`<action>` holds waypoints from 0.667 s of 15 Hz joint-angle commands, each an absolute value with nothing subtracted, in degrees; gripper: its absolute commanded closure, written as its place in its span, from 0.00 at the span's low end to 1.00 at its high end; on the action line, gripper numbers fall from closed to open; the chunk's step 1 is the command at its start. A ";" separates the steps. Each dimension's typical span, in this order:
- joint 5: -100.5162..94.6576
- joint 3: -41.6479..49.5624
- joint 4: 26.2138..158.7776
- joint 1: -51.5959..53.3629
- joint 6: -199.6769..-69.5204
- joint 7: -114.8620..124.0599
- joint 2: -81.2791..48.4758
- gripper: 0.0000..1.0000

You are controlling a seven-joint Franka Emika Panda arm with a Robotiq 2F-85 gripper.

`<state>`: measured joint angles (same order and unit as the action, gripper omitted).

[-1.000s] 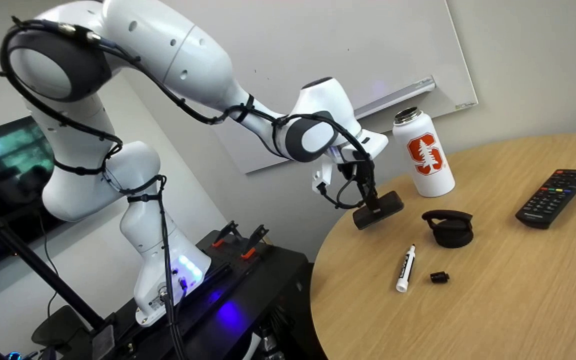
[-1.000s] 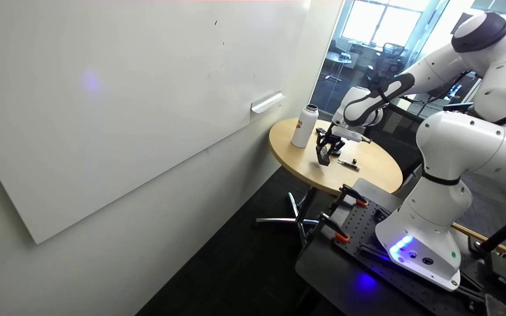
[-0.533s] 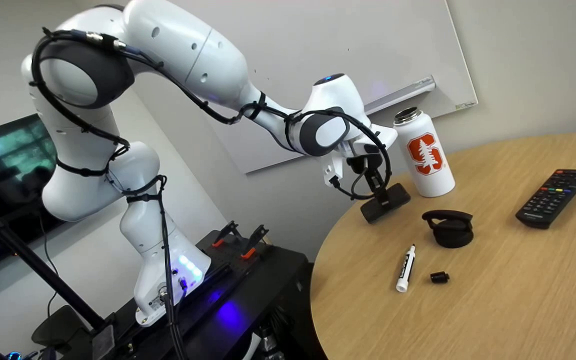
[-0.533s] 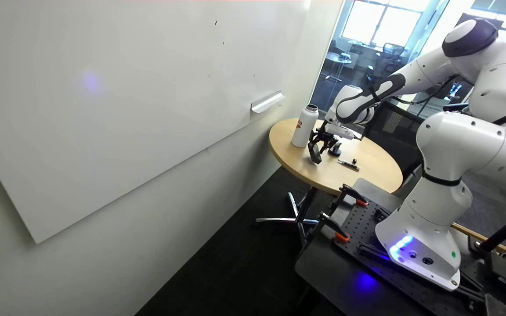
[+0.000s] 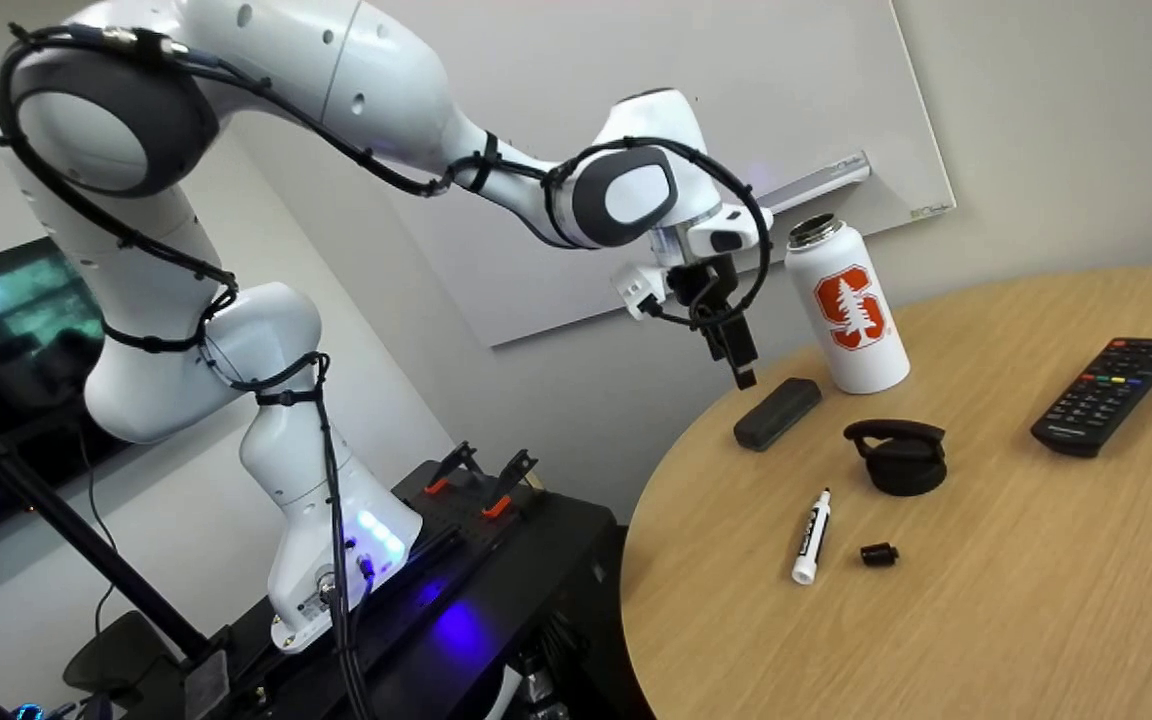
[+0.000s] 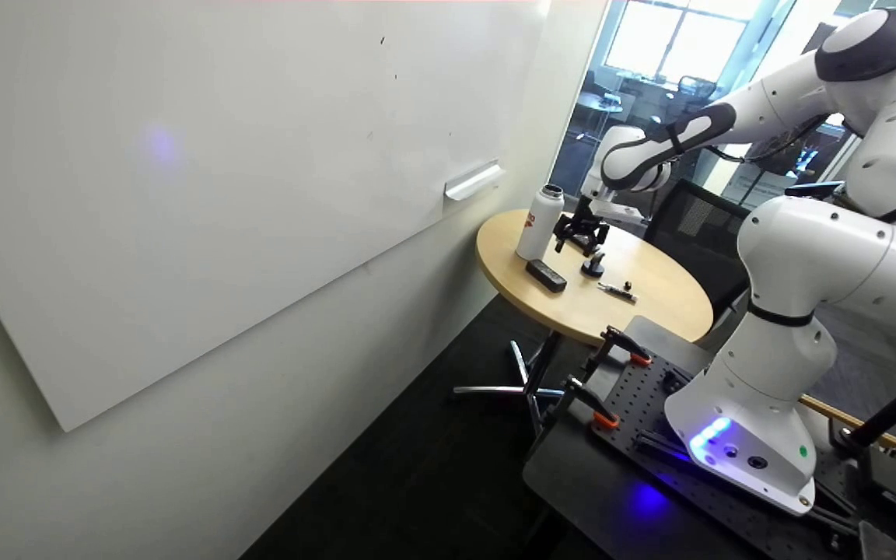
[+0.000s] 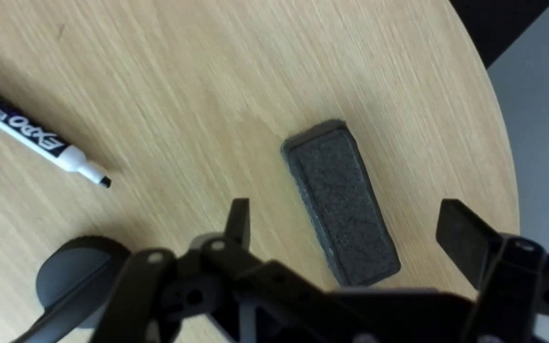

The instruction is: Pick up the duster and rub the white board

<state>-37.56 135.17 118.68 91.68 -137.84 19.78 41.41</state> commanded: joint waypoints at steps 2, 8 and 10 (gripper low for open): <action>-33.16 122.04 125.27 79.69 -130.35 10.48 31.61 0.00; -25.05 99.83 128.94 60.27 -123.42 -2.00 24.56 0.00; -22.53 94.29 128.73 55.96 -120.88 -3.81 22.98 0.00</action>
<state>-26.69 101.28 127.50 61.90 -123.96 -0.13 27.87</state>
